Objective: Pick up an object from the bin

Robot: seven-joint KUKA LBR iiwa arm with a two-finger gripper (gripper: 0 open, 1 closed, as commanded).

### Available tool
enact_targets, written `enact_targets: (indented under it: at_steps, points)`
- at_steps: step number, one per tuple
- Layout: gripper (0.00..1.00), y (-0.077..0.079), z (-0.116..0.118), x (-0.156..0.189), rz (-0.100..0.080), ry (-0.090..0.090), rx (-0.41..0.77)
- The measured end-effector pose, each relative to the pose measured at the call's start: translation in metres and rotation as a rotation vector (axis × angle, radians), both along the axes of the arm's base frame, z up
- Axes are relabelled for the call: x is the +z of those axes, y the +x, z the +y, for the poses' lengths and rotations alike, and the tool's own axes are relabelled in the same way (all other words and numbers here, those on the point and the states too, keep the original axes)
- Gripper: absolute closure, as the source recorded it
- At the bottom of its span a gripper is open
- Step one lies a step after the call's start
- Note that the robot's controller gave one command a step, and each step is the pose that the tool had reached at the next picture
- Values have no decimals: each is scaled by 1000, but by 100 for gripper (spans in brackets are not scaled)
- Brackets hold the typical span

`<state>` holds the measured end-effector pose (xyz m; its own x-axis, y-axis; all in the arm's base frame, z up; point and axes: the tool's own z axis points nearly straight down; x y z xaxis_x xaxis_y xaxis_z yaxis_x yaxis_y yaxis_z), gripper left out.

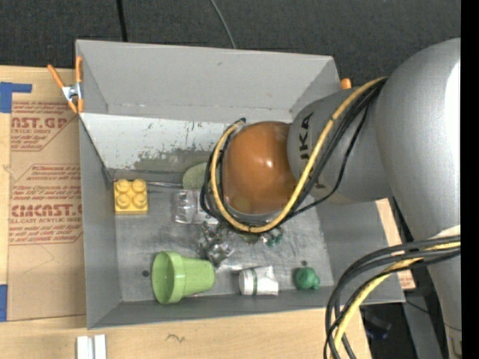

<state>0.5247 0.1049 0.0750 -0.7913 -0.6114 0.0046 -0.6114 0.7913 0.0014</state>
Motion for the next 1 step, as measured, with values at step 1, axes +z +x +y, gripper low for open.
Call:
enact_targets:
  at_steps: [1]
  points:
    - [0,1,1,-1,-6,4,0]
